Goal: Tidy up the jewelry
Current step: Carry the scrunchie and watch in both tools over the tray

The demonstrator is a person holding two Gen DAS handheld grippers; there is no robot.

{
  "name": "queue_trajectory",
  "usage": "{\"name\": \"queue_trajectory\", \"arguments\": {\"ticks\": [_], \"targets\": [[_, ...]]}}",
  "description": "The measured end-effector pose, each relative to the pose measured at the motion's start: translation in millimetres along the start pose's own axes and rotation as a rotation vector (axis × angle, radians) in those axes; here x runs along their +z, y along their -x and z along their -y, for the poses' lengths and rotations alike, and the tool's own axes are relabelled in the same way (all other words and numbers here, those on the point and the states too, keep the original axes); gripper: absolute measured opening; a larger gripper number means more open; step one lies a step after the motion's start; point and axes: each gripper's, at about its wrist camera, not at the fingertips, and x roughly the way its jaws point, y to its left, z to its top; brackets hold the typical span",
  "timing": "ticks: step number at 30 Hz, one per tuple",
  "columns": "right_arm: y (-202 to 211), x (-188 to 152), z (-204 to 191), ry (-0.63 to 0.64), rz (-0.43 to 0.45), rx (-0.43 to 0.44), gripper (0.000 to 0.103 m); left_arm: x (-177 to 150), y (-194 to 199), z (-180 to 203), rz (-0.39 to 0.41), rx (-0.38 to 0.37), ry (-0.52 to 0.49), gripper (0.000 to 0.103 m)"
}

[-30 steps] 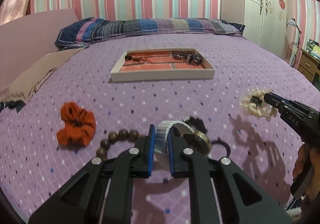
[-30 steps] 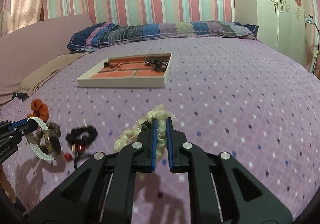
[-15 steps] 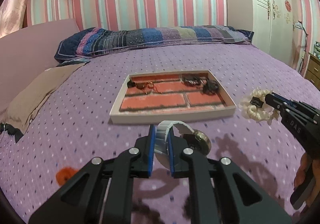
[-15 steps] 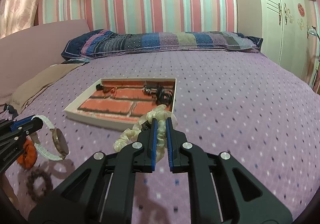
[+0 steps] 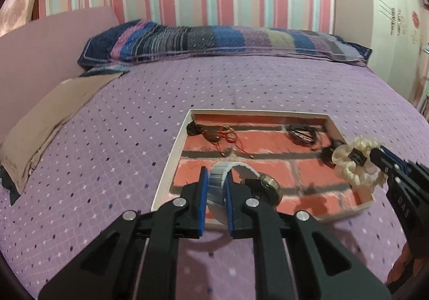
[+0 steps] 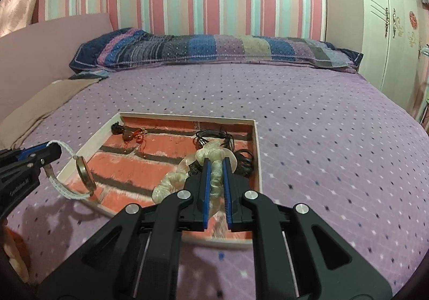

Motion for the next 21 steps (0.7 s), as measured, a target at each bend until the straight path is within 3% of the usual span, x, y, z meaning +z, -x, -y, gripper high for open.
{"name": "queue_trajectory", "arguments": {"ticks": [11, 21], "targets": [[-73.9, 23.2, -18.2, 0.016, -0.092, -0.034, 0.010, 24.4, -91.4, -3.3, -0.132, 0.027, -0.002, 0.013], [-129.6, 32.6, -19.5, 0.005, -0.233, -0.068, 0.010, 46.2, -136.4, -4.2, -0.165, 0.068, -0.014, 0.013]]}}
